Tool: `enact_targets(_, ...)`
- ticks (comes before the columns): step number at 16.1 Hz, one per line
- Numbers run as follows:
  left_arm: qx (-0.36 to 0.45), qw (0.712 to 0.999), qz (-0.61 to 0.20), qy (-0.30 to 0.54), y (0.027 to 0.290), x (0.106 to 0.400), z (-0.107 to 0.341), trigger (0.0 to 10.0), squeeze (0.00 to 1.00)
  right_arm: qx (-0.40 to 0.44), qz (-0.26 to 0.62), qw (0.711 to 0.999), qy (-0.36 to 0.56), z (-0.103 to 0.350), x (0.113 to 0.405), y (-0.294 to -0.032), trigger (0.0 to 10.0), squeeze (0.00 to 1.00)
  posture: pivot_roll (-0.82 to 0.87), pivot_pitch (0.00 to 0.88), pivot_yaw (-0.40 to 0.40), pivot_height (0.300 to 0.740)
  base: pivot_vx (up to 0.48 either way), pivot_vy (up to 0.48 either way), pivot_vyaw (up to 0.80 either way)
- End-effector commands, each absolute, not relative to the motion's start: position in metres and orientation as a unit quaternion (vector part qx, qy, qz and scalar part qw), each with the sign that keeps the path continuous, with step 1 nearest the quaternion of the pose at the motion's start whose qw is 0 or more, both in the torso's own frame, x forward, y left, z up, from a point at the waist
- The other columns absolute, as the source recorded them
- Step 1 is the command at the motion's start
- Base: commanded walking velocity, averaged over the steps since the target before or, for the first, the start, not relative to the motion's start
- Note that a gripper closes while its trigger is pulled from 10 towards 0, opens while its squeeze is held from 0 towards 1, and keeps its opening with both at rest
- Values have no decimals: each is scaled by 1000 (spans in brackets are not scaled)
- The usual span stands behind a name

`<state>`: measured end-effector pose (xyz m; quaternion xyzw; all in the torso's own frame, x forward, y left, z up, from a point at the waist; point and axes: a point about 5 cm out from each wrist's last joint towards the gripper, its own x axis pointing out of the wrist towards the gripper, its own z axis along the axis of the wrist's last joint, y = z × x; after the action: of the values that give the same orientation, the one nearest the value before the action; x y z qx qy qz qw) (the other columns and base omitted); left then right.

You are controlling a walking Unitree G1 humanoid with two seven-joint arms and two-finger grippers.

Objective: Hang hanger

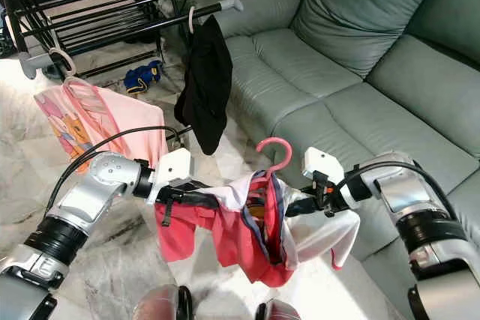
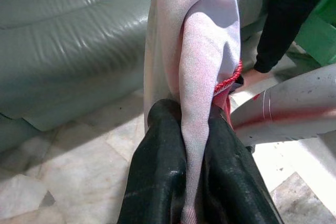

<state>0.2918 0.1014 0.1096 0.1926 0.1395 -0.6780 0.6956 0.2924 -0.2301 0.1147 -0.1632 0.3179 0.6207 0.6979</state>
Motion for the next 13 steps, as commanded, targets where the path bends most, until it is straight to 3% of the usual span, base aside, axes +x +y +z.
enact_targets(1,200,690,-684,128,98,294,115,0,0,-170,632,689,312,122,296,-229,0,0,-51,39,17,740,0,0,0)
enact_targets(9,206,691,-676,153,105,296,103,0,0,-158,640,687,305,132,301,-230,0,0,-53,49,15,740,0,0,0)
enact_targets(13,219,708,-657,136,101,302,100,0,0,-160,647,674,318,127,296,-231,0,0,-55,51,10,740,0,0,0)
